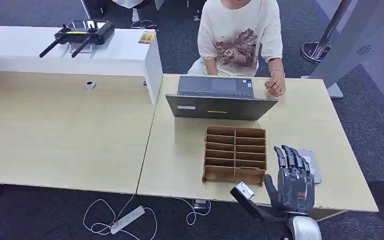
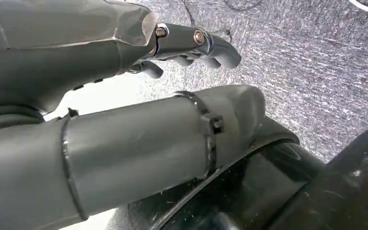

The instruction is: Pass the card to the sensor for recognition and then transmit it.

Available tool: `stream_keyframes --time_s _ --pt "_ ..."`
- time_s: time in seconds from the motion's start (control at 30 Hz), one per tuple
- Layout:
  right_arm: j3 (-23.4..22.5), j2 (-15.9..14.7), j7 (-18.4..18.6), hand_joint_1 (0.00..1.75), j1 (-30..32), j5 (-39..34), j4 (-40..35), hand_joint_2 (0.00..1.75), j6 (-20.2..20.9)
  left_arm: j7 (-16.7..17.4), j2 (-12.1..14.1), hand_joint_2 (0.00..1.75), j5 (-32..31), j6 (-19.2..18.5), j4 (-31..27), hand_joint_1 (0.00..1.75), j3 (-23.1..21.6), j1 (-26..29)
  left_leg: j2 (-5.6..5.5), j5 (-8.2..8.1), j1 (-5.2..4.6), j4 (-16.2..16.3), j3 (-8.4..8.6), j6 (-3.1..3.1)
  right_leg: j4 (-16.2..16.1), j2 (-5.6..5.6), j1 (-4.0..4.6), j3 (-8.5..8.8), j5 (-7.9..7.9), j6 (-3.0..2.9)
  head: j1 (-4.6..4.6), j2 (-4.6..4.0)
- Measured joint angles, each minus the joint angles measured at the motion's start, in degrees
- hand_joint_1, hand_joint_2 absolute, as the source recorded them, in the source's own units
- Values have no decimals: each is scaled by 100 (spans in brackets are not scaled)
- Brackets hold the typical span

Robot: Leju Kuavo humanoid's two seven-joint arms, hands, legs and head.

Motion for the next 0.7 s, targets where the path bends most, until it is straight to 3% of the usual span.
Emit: stream_keyframes --time_s 0.2,0.47,0.7 --pt "0 37 -35 47 -7 0 57 175 11 0 -2 0 -70 -24 0 0 0 -10 0 0 0 0 0 0 0 0 0 0 0 0 2 0" --pt "59 42 -44 59 -27 0 118 175 87 0 -4 0 -184 -61 0 0 0 -20 0 0 0 0 0 0 0 0 0 0 0 0 0 0" --pt "68 44 -46 58 -72 0 223 175 87 0 -7 0 -201 -77 0 0 0 -24 0 0 0 0 0 0 0 0 0 0 0 0 0 0"
